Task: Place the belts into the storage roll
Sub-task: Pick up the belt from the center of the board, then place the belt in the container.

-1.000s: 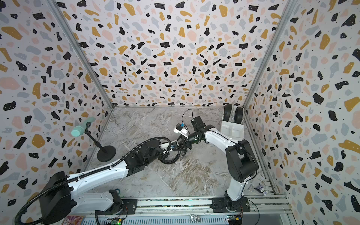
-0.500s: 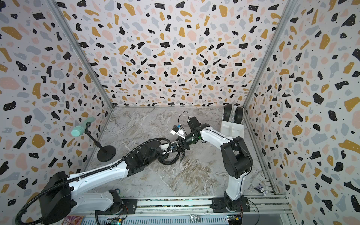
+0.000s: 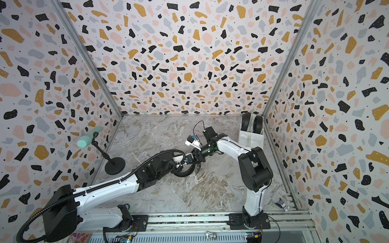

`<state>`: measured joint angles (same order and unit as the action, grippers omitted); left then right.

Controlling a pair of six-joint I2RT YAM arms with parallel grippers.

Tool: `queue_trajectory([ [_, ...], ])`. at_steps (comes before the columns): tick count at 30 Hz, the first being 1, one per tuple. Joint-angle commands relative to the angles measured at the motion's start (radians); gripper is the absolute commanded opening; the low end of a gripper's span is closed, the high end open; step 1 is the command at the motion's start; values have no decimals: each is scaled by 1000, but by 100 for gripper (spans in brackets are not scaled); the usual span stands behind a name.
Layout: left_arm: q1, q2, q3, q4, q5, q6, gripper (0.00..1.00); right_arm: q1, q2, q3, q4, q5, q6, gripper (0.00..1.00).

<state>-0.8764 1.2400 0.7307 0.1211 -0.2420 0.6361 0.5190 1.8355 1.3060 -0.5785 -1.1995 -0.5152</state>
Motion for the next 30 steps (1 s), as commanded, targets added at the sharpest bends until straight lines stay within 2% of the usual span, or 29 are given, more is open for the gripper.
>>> queue_trajectory([
  [1, 6, 0, 23, 81, -37, -23, 1, -2, -57, 25, -18, -8, 10, 26],
  [6, 5, 13, 57, 99, -54, -69, 41, -23, -64, 24, 31, 109, 149, 17],
  [9, 5, 5, 69, 122, -60, -95, 58, -48, -81, 21, 35, 215, 232, 13],
  [12, 6, -6, 75, 123, -83, -131, 68, -73, -133, 14, 35, 333, 313, 13],
  [16, 8, 4, 57, 183, -124, -212, 74, -138, -219, 12, 22, 469, 436, 13],
  [21, 7, 77, 66, 167, -163, -362, 77, -299, -323, -6, -10, 634, 596, 11],
  [26, 8, 152, 116, 102, -181, -484, 80, -453, -378, 14, -53, 778, 672, 12],
  [30, 7, 171, 111, 123, -163, -514, 82, -530, -379, 57, -73, 882, 706, 12],
])
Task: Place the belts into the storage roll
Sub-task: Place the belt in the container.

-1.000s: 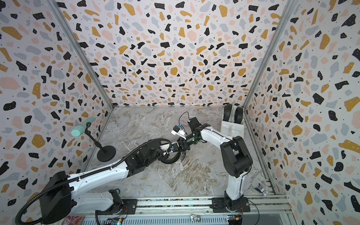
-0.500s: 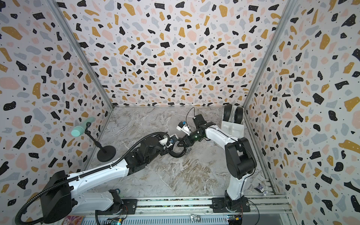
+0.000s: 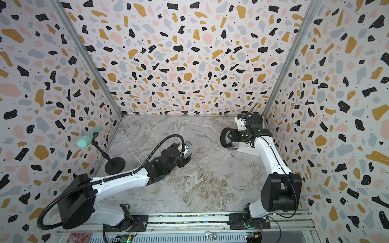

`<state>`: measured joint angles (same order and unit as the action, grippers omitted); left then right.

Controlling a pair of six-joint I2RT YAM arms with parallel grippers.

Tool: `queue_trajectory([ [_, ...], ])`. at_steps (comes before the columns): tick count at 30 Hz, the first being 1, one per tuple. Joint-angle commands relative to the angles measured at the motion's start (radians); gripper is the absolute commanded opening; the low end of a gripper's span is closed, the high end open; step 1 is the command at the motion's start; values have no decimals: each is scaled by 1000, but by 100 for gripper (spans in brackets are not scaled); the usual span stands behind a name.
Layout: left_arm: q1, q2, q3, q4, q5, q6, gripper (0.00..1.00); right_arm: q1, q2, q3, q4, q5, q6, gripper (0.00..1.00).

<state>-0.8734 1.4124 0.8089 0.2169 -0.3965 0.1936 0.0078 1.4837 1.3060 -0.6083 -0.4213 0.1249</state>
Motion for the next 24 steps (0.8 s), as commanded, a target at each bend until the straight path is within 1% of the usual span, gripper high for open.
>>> queue_trajectory([
  [1, 5, 1, 31, 28, -8, -72, 82, -33, -20, 77, -49, 132, 76, 12],
  [6, 5, 24, 33, 22, -6, -72, 83, -60, 55, 158, -65, 272, 112, 13],
  [10, 4, 31, 29, 21, -6, -81, 84, -64, 94, 156, 13, 296, 152, 13],
  [12, 5, 31, 27, 21, -6, -82, 84, -59, 117, 170, 30, 329, 158, 13],
  [14, 6, 26, 22, 21, -9, -84, 84, -58, 138, 189, 46, 364, 158, 12],
  [19, 7, 22, 11, 19, -14, -82, 85, -54, 130, 184, 147, 467, 155, 11],
  [24, 7, 22, 11, 16, -16, -88, 85, -57, 148, 202, 206, 503, 131, 11],
])
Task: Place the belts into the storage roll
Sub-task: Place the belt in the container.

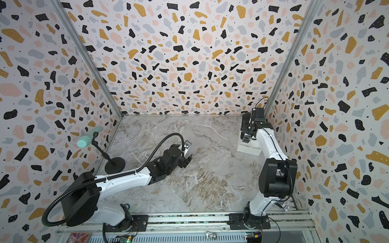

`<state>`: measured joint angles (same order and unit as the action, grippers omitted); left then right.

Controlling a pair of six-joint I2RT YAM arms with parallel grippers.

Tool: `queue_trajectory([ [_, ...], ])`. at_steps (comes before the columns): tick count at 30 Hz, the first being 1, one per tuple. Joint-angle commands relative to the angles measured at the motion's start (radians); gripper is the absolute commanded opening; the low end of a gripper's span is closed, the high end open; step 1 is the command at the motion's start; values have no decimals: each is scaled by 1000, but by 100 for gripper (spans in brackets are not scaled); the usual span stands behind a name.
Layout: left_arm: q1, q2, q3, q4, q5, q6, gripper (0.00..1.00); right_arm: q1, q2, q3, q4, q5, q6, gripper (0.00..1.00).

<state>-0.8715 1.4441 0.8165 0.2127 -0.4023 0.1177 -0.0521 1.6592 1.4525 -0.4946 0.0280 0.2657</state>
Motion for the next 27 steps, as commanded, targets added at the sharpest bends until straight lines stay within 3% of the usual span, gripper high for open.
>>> queue_trajectory([
  [1, 4, -7, 3, 24, -11, -12, 85, 6, -25, 39, 119, 71, -16, 11],
  [13, 5, -15, -10, 27, -15, -19, 86, 34, -69, -427, 483, 77, -47, 11],
  [27, 5, -24, -15, 24, -23, -17, 87, 25, -102, -450, 569, 95, -85, 9],
])
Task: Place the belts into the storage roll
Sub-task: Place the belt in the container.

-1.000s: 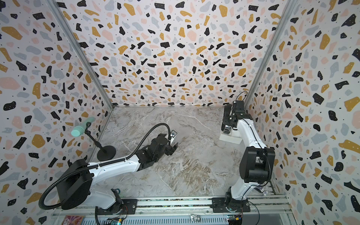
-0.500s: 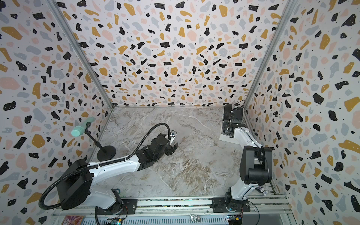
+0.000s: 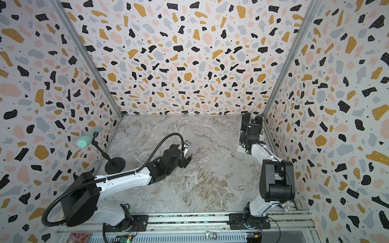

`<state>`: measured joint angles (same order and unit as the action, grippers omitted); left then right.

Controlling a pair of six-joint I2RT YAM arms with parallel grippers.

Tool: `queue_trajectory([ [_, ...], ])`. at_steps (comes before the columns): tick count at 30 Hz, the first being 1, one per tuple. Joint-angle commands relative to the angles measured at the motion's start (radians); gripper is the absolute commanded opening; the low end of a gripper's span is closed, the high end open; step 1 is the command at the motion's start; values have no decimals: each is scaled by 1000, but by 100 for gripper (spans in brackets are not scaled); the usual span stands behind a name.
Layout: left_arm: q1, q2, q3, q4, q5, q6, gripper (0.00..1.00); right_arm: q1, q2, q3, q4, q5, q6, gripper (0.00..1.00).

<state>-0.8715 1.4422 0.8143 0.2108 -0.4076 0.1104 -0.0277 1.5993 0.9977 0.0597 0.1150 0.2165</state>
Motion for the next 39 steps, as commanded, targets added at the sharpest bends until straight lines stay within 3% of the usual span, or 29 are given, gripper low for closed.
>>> queue_trajectory([
  [1, 5, -22, -12, 26, -19, -8, 87, -1, -44, 13, 22, 5, -44, 9],
  [13, 5, -32, -17, 26, -22, -7, 87, -5, -112, 8, 139, 11, -77, 9],
  [22, 5, -25, -7, 22, -11, -3, 88, -4, -94, -55, 277, 13, -119, 9],
  [39, 4, -25, 0, 1, -8, -8, 89, -9, -18, 24, 357, 11, -193, 9],
])
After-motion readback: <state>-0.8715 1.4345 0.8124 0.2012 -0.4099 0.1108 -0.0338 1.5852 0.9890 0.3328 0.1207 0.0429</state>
